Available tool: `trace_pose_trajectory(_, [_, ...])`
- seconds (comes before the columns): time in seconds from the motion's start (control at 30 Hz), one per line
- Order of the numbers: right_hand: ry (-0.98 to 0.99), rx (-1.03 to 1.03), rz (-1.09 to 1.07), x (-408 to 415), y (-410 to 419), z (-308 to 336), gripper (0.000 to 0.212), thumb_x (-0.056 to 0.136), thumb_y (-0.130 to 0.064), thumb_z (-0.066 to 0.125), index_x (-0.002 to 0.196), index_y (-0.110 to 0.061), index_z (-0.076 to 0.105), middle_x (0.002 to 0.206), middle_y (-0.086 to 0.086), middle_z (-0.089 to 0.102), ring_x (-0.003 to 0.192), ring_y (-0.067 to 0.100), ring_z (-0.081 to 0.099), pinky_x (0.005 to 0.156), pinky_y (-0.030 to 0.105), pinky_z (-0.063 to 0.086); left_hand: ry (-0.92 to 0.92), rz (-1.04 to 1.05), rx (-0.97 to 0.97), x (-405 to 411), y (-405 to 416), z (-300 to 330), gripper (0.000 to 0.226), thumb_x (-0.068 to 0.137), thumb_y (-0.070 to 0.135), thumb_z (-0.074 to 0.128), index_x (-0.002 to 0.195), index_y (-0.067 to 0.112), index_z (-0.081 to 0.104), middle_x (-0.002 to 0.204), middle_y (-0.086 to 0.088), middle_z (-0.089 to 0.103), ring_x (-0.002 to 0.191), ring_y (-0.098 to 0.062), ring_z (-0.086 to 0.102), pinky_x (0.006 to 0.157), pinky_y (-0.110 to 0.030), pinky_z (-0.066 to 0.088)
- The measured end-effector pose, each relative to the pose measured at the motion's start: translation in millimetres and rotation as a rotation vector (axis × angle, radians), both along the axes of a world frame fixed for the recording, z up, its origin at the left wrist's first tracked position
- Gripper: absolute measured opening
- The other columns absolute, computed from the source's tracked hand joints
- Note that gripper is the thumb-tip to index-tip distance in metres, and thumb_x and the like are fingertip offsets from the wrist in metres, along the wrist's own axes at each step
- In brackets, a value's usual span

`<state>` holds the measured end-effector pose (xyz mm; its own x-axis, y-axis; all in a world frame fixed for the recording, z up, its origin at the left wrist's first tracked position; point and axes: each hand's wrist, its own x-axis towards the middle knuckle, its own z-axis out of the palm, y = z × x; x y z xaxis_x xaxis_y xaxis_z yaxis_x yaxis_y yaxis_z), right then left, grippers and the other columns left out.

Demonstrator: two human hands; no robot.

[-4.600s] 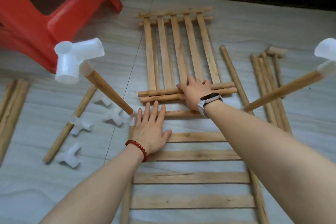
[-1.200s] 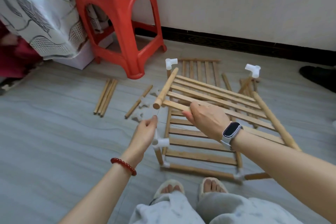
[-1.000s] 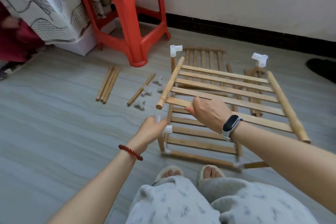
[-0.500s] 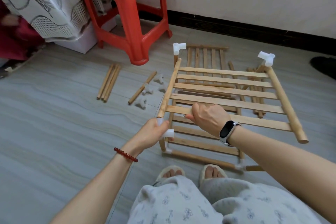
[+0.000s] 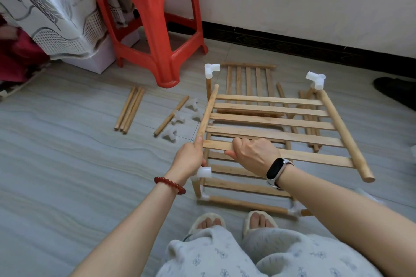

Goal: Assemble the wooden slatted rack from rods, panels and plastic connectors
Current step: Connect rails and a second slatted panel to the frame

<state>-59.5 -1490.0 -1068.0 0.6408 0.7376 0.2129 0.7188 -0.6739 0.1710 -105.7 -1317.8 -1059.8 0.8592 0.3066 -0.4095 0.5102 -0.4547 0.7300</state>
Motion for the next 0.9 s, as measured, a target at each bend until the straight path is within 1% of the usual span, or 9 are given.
trace_pose_trajectory(0.07, [0.137, -0.025, -0.014, 1.7, -1.7, -4.8, 0.036, 0.096, -0.044, 0.039, 0.085, -0.011, 0.050, 0.063, -0.001, 0.052, 0.044, 0.021, 0.049, 0.042, 0.026, 0.024, -0.055, -0.018, 0.086, -0.2, -2.1, -0.3, 0.055, 0.101, 0.041, 0.021, 0.063, 0.015, 0.051, 0.063, -0.001, 0.058, 0.066, -0.019, 0.055, 0.060, -0.029, 0.041])
trace_pose_trajectory(0.13, [0.336, 0.043, -0.075, 1.0, -3.8, -8.8, 0.040, 0.098, -0.047, 0.023, 0.096, -0.015, 0.046, 0.077, -0.001, 0.056, 0.059, 0.023, 0.053, 0.050, 0.030, 0.029, -0.121, -0.023, 0.088, -3.8, -0.3, -4.1, 0.053, 0.101, 0.039, 0.020, 0.063, 0.016, 0.049, 0.061, -0.001, 0.057, 0.068, -0.021, 0.057, 0.064, -0.032, 0.043])
trace_pose_trajectory(0.23, [0.527, 0.207, -0.196, 2.0, -1.7, -6.5, 0.032, 0.098, -0.046, 0.025, 0.091, -0.023, 0.047, 0.072, -0.008, 0.053, 0.062, 0.017, 0.051, 0.050, 0.028, 0.029, -0.177, 0.002, 0.023, -8.1, 3.3, -9.8, 0.048, 0.101, 0.040, 0.022, 0.067, 0.017, 0.046, 0.059, 0.000, 0.053, 0.066, -0.021, 0.055, 0.068, -0.036, 0.046])
trace_pose_trajectory(0.3, [0.759, 0.283, -0.299, 9.8, -3.4, -2.5, 0.033, 0.098, -0.047, 0.030, 0.083, -0.027, 0.051, 0.070, -0.009, 0.052, 0.064, 0.013, 0.051, 0.053, 0.025, 0.034, -0.188, 0.018, -0.007, -8.8, 3.4, -12.0, 0.047, 0.100, 0.042, 0.022, 0.070, 0.016, 0.047, 0.059, 0.000, 0.052, 0.063, -0.019, 0.053, 0.070, -0.037, 0.048])
trace_pose_trajectory(0.4, [1.097, 0.289, -0.304, 21.2, -10.8, 3.1, 0.035, 0.094, -0.054, 0.037, 0.081, -0.029, 0.056, 0.067, -0.005, 0.055, 0.058, 0.011, 0.051, 0.054, 0.023, 0.041, -0.201, 0.012, 0.004, -10.1, 2.7, -12.6, 0.049, 0.101, 0.040, 0.023, 0.067, 0.015, 0.048, 0.058, 0.001, 0.052, 0.060, -0.017, 0.053, 0.067, -0.036, 0.047])
trace_pose_trajectory(0.5, [1.296, 0.264, -0.320, 25.4, -13.8, 4.4, 0.035, 0.088, -0.058, 0.048, 0.082, -0.025, 0.059, 0.059, -0.008, 0.056, 0.047, 0.007, 0.052, 0.049, 0.019, 0.044, -0.203, -0.002, 0.002, -12.6, 4.0, -13.9, 0.049, 0.101, 0.039, 0.024, 0.066, 0.015, 0.048, 0.058, 0.000, 0.053, 0.062, -0.019, 0.054, 0.069, -0.036, 0.047])
trace_pose_trajectory(0.6, [1.366, 0.204, -0.354, 26.5, -11.8, 4.6, 0.039, 0.084, -0.059, 0.053, 0.075, -0.022, 0.060, 0.047, -0.010, 0.054, 0.038, 0.005, 0.047, 0.043, 0.018, 0.042, -0.192, 0.002, 0.005, -16.7, 3.6, -15.4, 0.049, 0.101, 0.037, 0.024, 0.064, 0.015, 0.047, 0.059, -0.001, 0.053, 0.064, -0.021, 0.054, 0.068, -0.036, 0.046])
trace_pose_trajectory(0.7, [1.337, 0.212, -0.360, 24.0, -9.2, 3.6, 0.041, 0.083, -0.060, 0.055, 0.071, -0.021, 0.062, 0.048, -0.009, 0.051, 0.038, 0.005, 0.042, 0.041, 0.016, 0.038, -0.207, 0.016, 0.005, -19.6, 4.6, -14.6, 0.048, 0.101, 0.036, 0.024, 0.064, 0.015, 0.046, 0.059, -0.001, 0.052, 0.062, -0.019, 0.053, 0.064, -0.033, 0.043])
trace_pose_trajectory(0.9, [1.016, 0.190, -0.294, 13.5, -7.1, 10.5, 0.044, 0.088, -0.057, 0.049, 0.064, -0.021, 0.050, 0.057, -0.004, 0.042, 0.052, 0.011, 0.039, 0.050, 0.025, 0.029, -0.255, 0.033, -0.087, -20.9, 3.7, -13.6, 0.043, 0.100, 0.040, 0.028, 0.075, 0.013, 0.051, 0.059, 0.000, 0.051, 0.060, -0.018, 0.052, 0.066, -0.040, 0.048])
